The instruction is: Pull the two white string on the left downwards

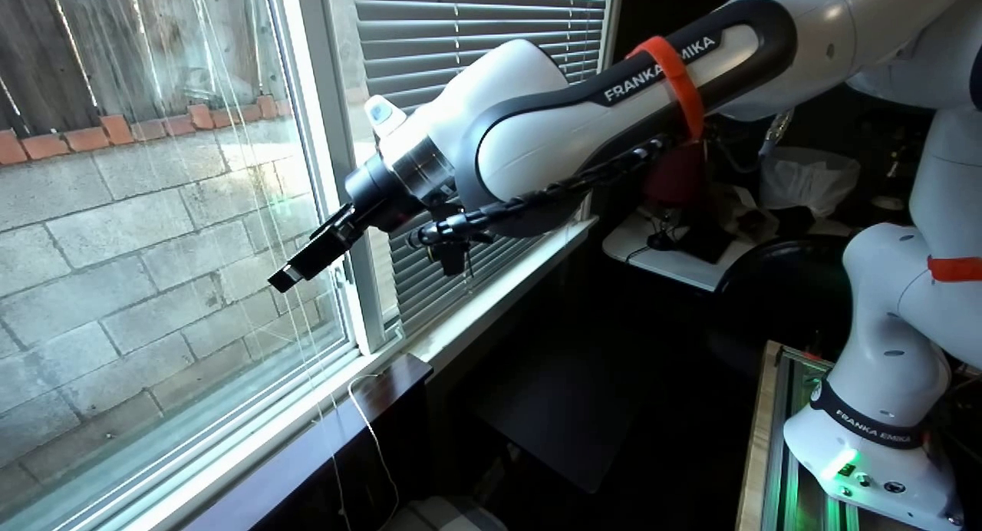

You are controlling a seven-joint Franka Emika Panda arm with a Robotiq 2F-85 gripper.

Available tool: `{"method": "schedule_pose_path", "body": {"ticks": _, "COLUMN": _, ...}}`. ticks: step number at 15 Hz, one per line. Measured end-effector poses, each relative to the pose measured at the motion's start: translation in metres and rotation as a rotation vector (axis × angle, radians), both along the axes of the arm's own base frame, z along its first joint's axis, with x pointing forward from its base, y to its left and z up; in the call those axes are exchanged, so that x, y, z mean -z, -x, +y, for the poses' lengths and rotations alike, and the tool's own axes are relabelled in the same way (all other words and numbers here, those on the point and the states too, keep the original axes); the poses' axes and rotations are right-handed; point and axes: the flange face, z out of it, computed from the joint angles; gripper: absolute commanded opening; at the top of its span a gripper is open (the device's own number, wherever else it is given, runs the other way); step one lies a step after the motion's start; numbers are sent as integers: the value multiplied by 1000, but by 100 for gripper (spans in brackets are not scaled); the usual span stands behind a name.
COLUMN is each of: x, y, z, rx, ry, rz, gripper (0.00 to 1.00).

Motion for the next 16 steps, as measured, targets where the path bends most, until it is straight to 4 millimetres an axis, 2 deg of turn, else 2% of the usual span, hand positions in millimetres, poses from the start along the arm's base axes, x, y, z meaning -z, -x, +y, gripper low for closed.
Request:
{"method": "schedule_pose_path", "body": {"ticks": 2, "x": 0, "y": -1, "z": -1, "rx": 2, "ry": 0, "rz": 0, "gripper": 100}}
{"method": "schedule_pose_path", "body": {"ticks": 4, "x": 1, "y": -2, "z": 0, "rx": 2, "ry": 0, "rz": 0, "gripper": 75}}
{"method": "schedule_pose_path", "body": {"ticks": 5, "x": 1, "y": -2, "z": 0, "rx": 2, "ry": 2, "rz": -1, "gripper": 75}}
{"method": "schedule_pose_path", "body": {"ticks": 7, "x": 2, "y": -4, "z": -1, "rx": 6, "ry": 7, "rz": -11, "gripper": 61}}
{"method": "schedule_pose_path", "body": {"ticks": 10, "x": -1, "y": -7, "z": 2, "rx": 16, "ry": -8, "rz": -41, "gripper": 84}}
{"method": "schedule_pose_path", "body": {"ticks": 13, "x": -5, "y": -7, "z": 14, "rx": 11, "ry": -30, "rz": -69, "gripper": 99}}
{"method": "schedule_pose_path", "body": {"ticks": 14, "x": -7, "y": -6, "z": 18, "rx": 6, "ry": -36, "rz": -75, "gripper": 65}}
{"method": "schedule_pose_path", "body": {"ticks": 15, "x": -7, "y": -6, "z": 22, "rx": 2, "ry": -41, "rz": -79, "gripper": 69}}
{"method": "schedule_pose_path", "body": {"ticks": 16, "x": -7, "y": -6, "z": 25, "rx": 0, "ry": -43, "rz": -81, "gripper": 69}}
